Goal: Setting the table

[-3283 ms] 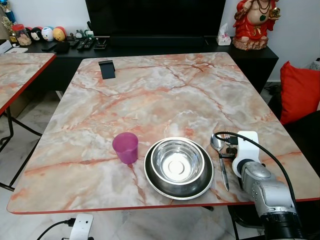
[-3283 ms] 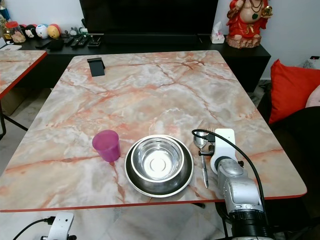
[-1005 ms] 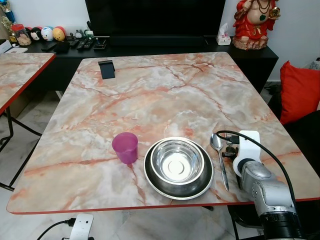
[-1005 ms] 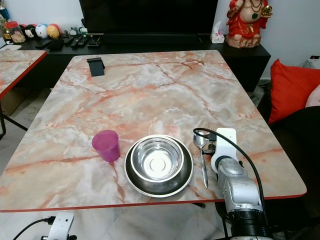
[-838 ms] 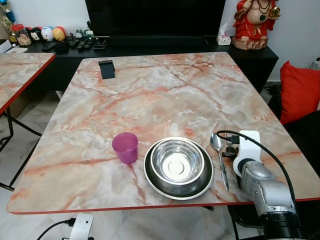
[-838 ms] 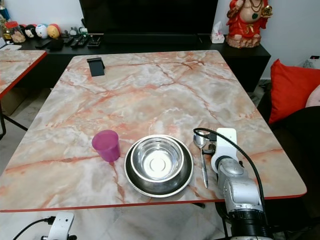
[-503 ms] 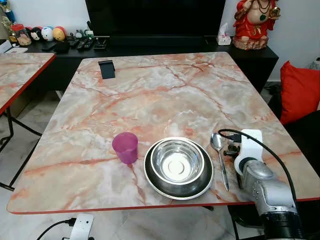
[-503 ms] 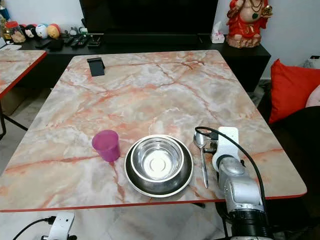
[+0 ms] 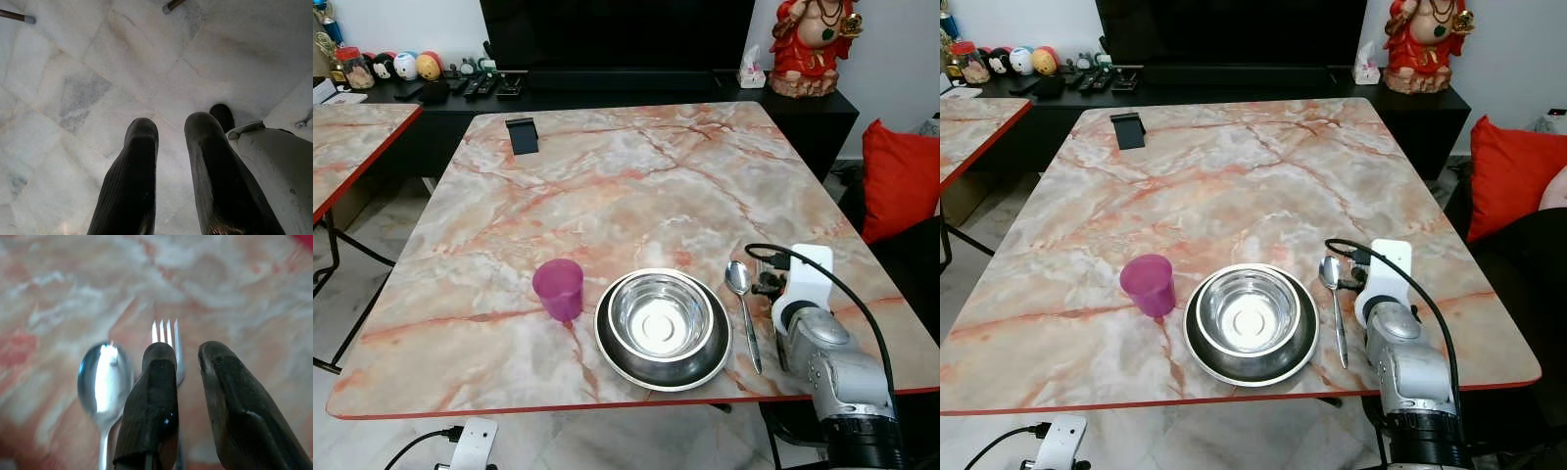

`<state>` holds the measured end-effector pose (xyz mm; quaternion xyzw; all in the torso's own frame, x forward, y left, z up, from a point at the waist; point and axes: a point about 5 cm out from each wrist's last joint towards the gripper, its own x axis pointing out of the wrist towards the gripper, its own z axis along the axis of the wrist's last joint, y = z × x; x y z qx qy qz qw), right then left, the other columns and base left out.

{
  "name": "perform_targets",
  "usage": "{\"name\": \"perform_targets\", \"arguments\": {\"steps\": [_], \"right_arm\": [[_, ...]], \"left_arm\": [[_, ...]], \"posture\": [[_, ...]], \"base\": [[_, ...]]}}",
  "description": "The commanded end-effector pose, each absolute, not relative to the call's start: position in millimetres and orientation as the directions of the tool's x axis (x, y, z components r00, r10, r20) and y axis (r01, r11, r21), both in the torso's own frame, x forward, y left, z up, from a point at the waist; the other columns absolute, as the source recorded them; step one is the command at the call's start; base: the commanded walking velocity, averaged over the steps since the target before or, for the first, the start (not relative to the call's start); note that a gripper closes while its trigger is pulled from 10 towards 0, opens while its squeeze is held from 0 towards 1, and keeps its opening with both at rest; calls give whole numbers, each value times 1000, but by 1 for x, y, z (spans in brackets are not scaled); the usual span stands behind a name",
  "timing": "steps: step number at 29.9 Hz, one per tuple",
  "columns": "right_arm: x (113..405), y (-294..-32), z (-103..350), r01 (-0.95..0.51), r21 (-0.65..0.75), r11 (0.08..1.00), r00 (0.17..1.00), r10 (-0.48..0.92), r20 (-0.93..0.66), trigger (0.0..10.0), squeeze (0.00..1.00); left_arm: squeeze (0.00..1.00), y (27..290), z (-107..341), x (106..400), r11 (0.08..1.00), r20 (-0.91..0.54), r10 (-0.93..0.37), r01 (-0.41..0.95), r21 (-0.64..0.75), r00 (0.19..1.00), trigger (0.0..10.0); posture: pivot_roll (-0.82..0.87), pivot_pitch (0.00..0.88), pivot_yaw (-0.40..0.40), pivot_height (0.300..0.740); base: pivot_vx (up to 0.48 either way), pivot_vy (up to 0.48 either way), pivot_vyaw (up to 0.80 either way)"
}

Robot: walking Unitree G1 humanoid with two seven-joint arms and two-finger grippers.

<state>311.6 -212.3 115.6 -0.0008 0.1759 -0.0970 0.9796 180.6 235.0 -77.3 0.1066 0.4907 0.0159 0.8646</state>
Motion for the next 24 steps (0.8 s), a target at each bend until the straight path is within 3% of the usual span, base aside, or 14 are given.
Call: {"name": "perform_targets", "arguments": {"steps": [1, 7, 14, 24], "right_arm": [[315, -218, 135, 229, -42, 973, 944, -232, -235, 10000, 0], [310, -223, 181, 293, -12, 956, 946, -288, 151, 10000, 0], [274, -219, 153, 347, 35, 937, 920, -347, 182, 10000, 0], [281, -216, 162, 322, 86, 943, 913, -333, 235, 10000, 0]], "left_arm": [[0, 238, -76, 181, 975, -845, 141, 77, 210, 516, 10000], [0, 239, -76, 182, 976, -833, 143, 65, 210, 535, 10000], [0, 240, -76, 179, 973, -829, 164, 49, 224, 535, 10000], [0, 240, -78, 177, 980, -832, 157, 23, 199, 532, 10000]], "posture": [[-91, 0, 27, 740], [-100, 0, 29, 740], [-90, 0, 28, 740], [-91, 0, 21, 740]], "base": [[0, 0, 0], [0, 0, 0], [0, 0, 0], [0, 0, 0]]}}
